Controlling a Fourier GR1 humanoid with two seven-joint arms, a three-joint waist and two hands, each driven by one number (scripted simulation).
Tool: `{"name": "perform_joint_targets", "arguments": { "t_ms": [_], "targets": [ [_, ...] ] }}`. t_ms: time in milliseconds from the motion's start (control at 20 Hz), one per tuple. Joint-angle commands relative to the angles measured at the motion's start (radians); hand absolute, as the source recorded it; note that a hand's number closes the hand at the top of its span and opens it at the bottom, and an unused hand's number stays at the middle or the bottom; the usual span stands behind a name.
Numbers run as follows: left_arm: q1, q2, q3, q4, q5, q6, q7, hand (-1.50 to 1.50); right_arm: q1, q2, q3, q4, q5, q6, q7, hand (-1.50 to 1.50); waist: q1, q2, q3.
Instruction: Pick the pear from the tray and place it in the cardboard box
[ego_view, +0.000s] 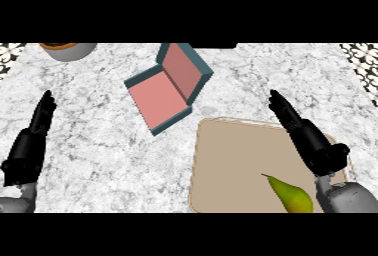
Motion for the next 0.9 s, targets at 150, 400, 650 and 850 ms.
{"name": "perform_joint_targets", "arguments": {
  "t_ms": [150,400,650,850],
  "targets": [
    [-0.125,0.007,-0.087,-0.023,-0.018,-0.121,0.015,0.0,-0.209,-0.184,-0.183,-0.033,-0.249,0.308,0.059,-1.5,-0.007,0.002,0.015],
    [-0.168,0.011,-0.138,-0.041,0.035,-0.251,0.037,0.0,-0.291,-0.416,-0.218,0.136,-0.205,0.59,-0.02,-1.5,0.014,0.012,0.017],
    [-0.184,0.001,-0.145,-0.075,0.036,-0.265,0.09,0.0,-0.252,-0.444,-0.215,0.2,-0.019,0.754,-0.39,-1.5,0.019,0.004,0.018],
    [-0.207,-0.018,-0.136,-0.028,0.032,-0.269,0.082,0.0,-0.271,-0.473,-0.176,0.217,0.194,0.767,-0.61,-1.5,0.021,0.007,0.018]
  ]
}}
